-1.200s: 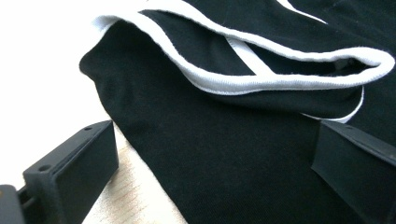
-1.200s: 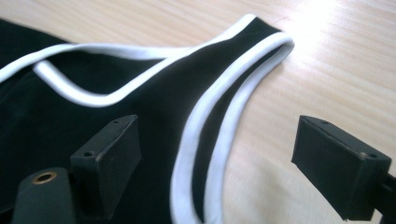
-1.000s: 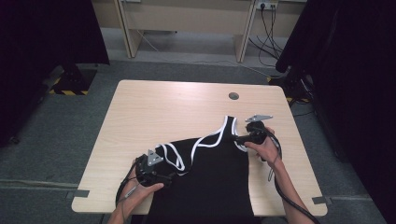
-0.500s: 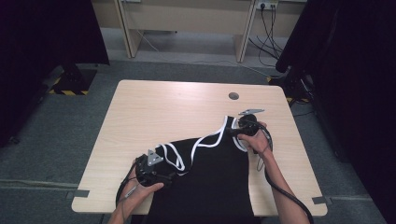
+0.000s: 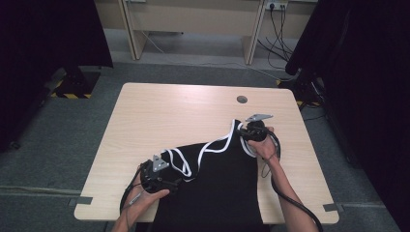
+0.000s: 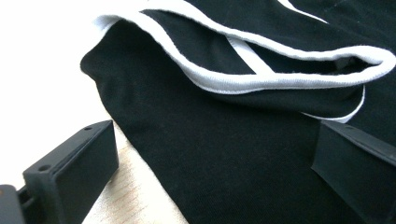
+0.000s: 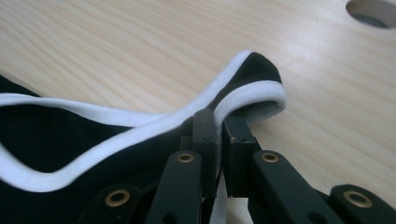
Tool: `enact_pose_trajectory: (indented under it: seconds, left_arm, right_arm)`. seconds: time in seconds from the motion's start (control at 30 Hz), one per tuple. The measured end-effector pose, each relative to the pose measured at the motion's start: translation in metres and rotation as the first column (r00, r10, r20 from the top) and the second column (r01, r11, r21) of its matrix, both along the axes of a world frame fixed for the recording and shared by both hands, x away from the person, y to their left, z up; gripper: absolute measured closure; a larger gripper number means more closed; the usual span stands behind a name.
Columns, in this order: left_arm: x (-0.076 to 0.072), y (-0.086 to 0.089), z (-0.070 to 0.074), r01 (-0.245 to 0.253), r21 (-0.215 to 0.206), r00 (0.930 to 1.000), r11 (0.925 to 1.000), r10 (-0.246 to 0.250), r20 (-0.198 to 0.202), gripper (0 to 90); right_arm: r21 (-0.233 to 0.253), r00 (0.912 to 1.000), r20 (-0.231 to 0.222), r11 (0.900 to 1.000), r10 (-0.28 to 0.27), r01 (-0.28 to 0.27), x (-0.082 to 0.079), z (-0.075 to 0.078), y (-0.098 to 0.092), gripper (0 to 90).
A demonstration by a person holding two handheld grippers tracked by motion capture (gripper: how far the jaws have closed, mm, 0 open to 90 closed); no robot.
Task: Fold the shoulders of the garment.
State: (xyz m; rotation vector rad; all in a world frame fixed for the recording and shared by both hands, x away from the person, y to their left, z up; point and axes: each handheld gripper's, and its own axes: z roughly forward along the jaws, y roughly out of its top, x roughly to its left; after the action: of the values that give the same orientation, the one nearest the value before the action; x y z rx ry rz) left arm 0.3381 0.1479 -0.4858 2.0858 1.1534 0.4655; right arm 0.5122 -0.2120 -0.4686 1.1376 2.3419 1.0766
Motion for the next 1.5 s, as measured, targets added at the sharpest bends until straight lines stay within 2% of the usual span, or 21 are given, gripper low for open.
enact_pose_trajectory:
  seconds: [0.27, 0.43, 0.47, 0.5, 0.57, 0.63, 0.73, 0.8, 0.83, 1.0, 1.13, 1.27, 1.4, 1.5]
  left_arm:
    - [0.000, 0.000, 0.000, -0.001, 0.000, 1.0000, 1.0000, 0.001, 0.000, 0.0]
    - [0.000, 0.000, 0.000, -0.001, 0.000, 1.0000, 1.0000, 0.001, 0.000, 0.0]
    - [0.000, 0.000, 0.000, -0.001, 0.000, 1.0000, 1.0000, 0.001, 0.000, 0.0]
    - [0.000, 0.000, 0.000, -0.001, 0.000, 1.0000, 1.0000, 0.001, 0.000, 0.0]
    - [0.000, 0.000, 0.000, -0.001, 0.000, 1.0000, 1.0000, 0.001, 0.000, 0.0]
    - [0.000, 0.000, 0.000, -0.001, 0.000, 1.0000, 1.0000, 0.001, 0.000, 0.0]
    - [0.000, 0.000, 0.000, -0.001, 0.000, 1.0000, 1.0000, 0.001, 0.000, 0.0]
    - [0.000, 0.000, 0.000, -0.001, 0.000, 1.0000, 1.0000, 0.001, 0.000, 0.0]
    - [0.000, 0.000, 0.000, -0.001, 0.000, 1.0000, 1.0000, 0.001, 0.000, 0.0]
    - [0.000, 0.000, 0.000, -0.001, 0.000, 1.0000, 1.0000, 0.001, 0.000, 0.0]
    - [0.000, 0.000, 0.000, -0.001, 0.000, 1.0000, 1.0000, 0.001, 0.000, 0.0]
    - [0.000, 0.000, 0.000, -0.001, 0.000, 1.0000, 1.0000, 0.001, 0.000, 0.0]
    - [0.000, 0.000, 0.000, -0.001, 0.000, 1.0000, 1.0000, 0.001, 0.000, 0.0]
    - [0.000, 0.000, 0.000, -0.001, 0.000, 1.0000, 1.0000, 0.001, 0.000, 0.0]
  right_arm:
    - [0.084, 0.9938, 0.079, 0.993, 0.078, -0.085, -0.034, 0.036, 0.001, 85.5]
    - [0.112, 0.9822, 0.143, 0.984, 0.121, -0.138, -0.062, 0.053, 0.008, 85.5]
    - [0.112, 0.9822, 0.143, 0.984, 0.121, -0.138, -0.062, 0.053, 0.008, 85.5]
    - [0.106, 0.9771, 0.158, 0.981, 0.142, -0.160, -0.075, 0.057, 0.011, 85.4]
    - [0.107, 0.9733, 0.170, 0.979, 0.154, -0.173, -0.087, 0.057, 0.012, 85.2]
    - [0.105, 0.9713, 0.176, 0.978, 0.160, -0.181, -0.093, 0.057, 0.013, 85.1]
    - [0.082, 0.9671, 0.187, 0.978, 0.173, -0.191, -0.111, 0.051, 0.014, 83.4]
    - [0.080, 0.9675, 0.185, 0.979, 0.173, -0.190, -0.114, 0.048, 0.013, 82.7]
    - [0.077, 0.9678, 0.178, 0.978, 0.178, -0.194, -0.118, 0.042, 0.011, 80.3]
    - [0.088, 0.9742, 0.149, 0.979, 0.170, -0.184, -0.123, 0.033, 0.005, 71.5]
    - [0.091, 0.9763, 0.142, 0.980, 0.163, -0.177, -0.126, 0.037, 0.000, 69.2]
    - [0.071, 0.9757, 0.144, 0.982, 0.165, -0.176, -0.128, 0.042, -0.001, 67.9]
    - [0.053, 0.9758, 0.131, 0.982, 0.175, -0.183, -0.125, 0.043, 0.005, 66.4]
    - [0.028, 0.9752, 0.103, 0.979, 0.196, -0.200, -0.125, 0.040, 0.012, 65.9]
